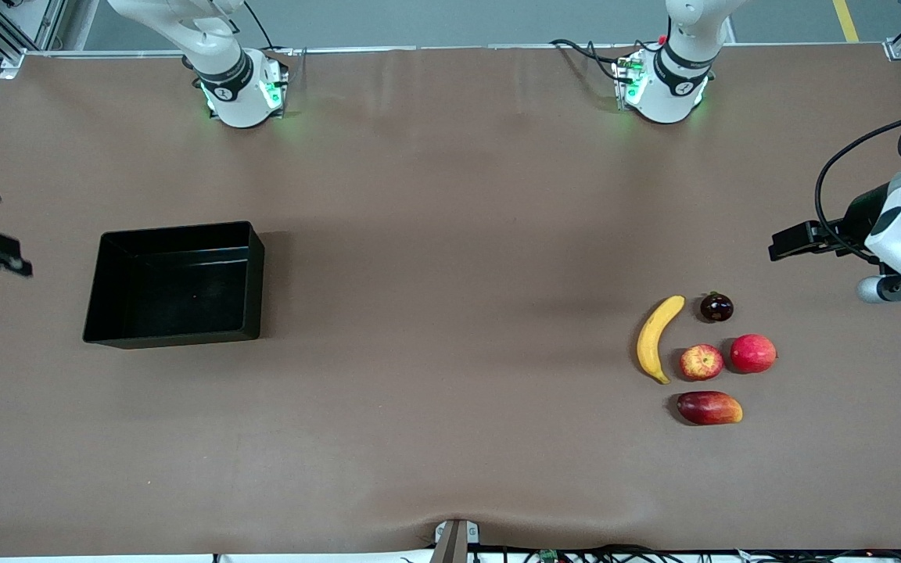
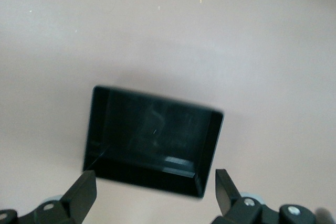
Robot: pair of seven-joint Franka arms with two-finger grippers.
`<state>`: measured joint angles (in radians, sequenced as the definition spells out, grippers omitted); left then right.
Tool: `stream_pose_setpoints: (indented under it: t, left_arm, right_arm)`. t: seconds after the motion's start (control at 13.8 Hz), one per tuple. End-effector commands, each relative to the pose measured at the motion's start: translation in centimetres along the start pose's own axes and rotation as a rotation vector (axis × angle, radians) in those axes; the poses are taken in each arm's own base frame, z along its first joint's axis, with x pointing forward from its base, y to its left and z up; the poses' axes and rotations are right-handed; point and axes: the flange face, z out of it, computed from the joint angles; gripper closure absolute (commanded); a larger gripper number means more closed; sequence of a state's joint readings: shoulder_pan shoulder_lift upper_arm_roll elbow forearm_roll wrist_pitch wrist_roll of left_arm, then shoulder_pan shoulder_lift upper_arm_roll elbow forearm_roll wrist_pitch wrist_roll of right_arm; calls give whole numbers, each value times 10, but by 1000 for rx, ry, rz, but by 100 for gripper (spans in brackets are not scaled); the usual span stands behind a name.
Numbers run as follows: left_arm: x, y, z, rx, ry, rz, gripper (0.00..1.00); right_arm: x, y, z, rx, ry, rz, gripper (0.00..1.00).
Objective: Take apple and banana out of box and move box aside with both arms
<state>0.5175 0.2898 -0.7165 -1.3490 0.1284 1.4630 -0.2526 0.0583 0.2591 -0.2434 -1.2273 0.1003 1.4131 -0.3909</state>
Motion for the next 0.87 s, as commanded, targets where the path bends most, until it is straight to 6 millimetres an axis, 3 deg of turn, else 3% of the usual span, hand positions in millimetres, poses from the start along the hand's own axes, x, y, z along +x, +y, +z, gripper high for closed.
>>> stream_pose_setpoints:
  t: [0.0,0.14,0.29,0.43,0.8]
  left_arm:
    - [-8,-8,-14,36,31,-2,0]
    - [-14,-8,-25,114,62,3,0]
    - [-42,18,-48,146,104,17,0]
    - [-54,20,-53,169,110,-6,0]
    - [-78,10,-37,117,116,-39,0]
  right_arm:
    - [-43,-28,-15,26,-52,142,0]
    - [-68,-52,-21,-12,-76,164,0]
    - [-96,-70,-22,-85,-93,125,0]
    - [-115,-58,-20,-97,-80,130,0]
    - [-117,-9,-25,-50,9,26,0]
